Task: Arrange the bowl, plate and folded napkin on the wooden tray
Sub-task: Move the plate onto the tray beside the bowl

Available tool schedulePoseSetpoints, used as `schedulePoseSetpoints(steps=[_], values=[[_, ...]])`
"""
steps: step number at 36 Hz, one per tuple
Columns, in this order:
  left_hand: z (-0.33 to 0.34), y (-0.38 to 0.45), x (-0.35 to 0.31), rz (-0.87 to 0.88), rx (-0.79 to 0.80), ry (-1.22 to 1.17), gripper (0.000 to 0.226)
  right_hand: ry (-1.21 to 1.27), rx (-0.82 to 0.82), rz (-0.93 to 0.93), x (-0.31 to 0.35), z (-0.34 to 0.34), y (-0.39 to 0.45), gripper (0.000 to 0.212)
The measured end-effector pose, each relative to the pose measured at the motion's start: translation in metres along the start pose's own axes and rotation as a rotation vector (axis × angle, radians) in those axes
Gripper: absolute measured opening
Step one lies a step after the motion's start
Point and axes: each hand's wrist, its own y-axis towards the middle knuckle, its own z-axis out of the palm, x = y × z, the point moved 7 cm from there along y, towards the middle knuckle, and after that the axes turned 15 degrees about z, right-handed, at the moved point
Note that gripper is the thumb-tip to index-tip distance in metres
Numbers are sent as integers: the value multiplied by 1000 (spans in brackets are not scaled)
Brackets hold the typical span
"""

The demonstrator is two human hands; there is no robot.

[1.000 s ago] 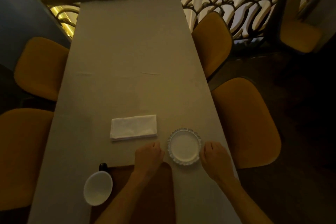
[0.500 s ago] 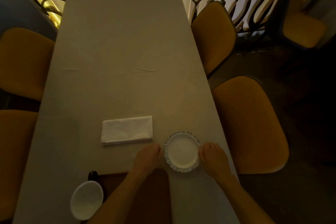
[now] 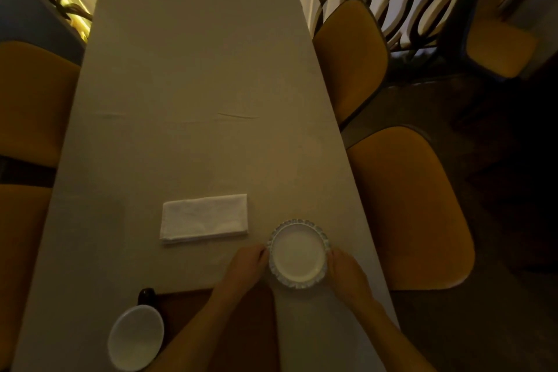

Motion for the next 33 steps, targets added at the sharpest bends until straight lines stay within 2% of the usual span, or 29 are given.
schedulePoseSetpoints(steps=[4,9,13,18,23,25,33], values=[[-4,-1,-2,11,-47,-23,26,183,36,-15,7,-6,-7,15],[-11,1,-4,-5,-111,-44,27,298,4,-39,17,-19,-15,19],[-24,4,-12,60,-155,-16,29,216,-80,-54,24,-27,-16,36],[-45,-4,-24,115,-238,-45,30,199,-171,-66,34,-42,-26,43],[-58,-25,-29,98,-309,-94,29,201,-232,-101,39,-44,-41,33],[-59,-36,-26,91,-323,-111,25,228,-237,-111,44,-43,-49,35],[-48,-98,1,-7,-333,-173,25,230,-164,-167,53,-15,-86,30]])
